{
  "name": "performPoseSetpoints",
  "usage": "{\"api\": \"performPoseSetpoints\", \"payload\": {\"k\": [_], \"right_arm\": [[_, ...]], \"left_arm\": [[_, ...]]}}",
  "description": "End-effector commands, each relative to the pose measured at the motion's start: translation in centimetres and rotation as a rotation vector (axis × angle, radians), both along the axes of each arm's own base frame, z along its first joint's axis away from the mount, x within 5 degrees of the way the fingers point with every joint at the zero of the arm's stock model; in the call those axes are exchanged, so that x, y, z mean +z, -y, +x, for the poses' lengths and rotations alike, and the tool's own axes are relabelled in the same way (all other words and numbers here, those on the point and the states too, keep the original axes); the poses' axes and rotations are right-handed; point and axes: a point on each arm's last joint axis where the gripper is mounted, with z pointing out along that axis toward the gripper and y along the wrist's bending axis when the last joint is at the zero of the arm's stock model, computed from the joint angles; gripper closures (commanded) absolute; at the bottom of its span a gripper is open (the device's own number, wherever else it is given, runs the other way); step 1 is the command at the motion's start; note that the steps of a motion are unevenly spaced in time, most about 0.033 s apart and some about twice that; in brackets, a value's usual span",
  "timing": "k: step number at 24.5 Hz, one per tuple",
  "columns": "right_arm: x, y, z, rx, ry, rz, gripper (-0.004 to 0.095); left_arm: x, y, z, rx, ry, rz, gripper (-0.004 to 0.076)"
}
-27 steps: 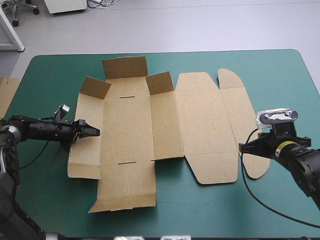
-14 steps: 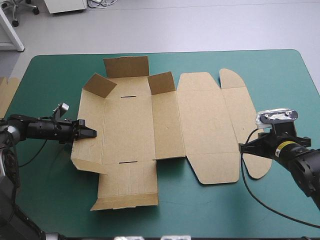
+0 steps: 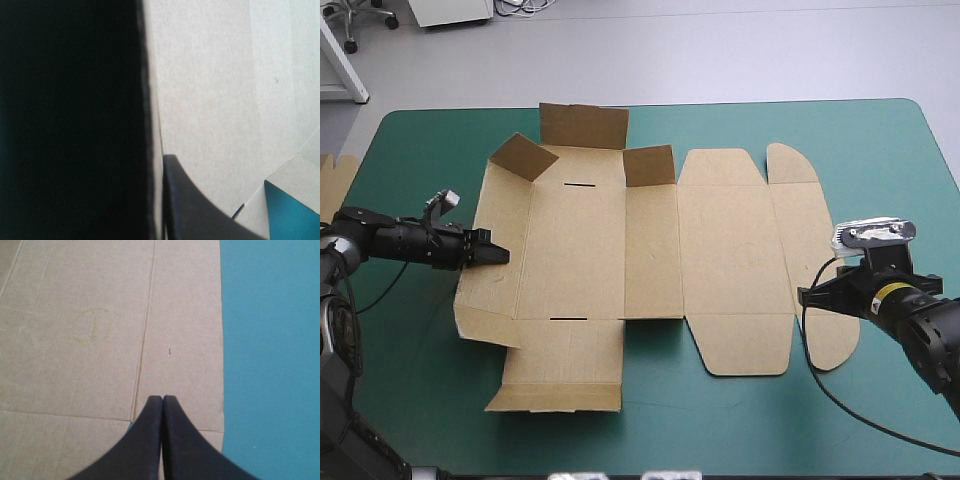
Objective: Fold the box
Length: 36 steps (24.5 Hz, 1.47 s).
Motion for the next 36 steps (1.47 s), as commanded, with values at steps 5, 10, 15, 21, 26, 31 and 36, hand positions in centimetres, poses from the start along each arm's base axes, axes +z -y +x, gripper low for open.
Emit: {"api": "performPoseSetpoints", "payload": {"k": [5, 10, 15, 21, 26, 31, 36], "right_arm": [[1.7, 0.0, 0.0, 0.014, 0.09, 0.003, 0.0927], [1.6, 0.0, 0.1, 0.014, 0.088, 0.003, 0.0927], [1.6, 0.0, 0.0, 0.012, 0.079, 0.0, 0.0927], [1.4, 0.0, -0.1, 0.008, 0.06, -0.002, 0.0927], [1.4, 0.0, -0.1, 0.008, 0.06, -0.002, 0.0927], [1.4, 0.1, 0.0, 0.008, 0.062, -0.005, 0.0927], [1.4, 0.1, 0.0, 0.008, 0.06, -0.008, 0.0927]], "left_arm": [[8.4, 1.5, 0.1, -0.089, 0.251, 0.026, 0.0734], [11.3, 3.9, -1.1, -0.184, 0.36, 0.154, 0.0734], [12.2, 6.2, -2.2, -0.313, 0.348, 0.399, 0.0734], [15.2, 6.2, -0.7, -0.271, 0.488, 0.655, 0.0734], [17.2, 6.7, -0.2, -0.273, 0.564, 0.703, 0.0734], [16.5, 9.7, 0.0, -0.391, 0.59, 0.76, 0.0734], [16.3, 13.3, -0.7, -0.519, 0.629, 0.858, 0.0734]]}}
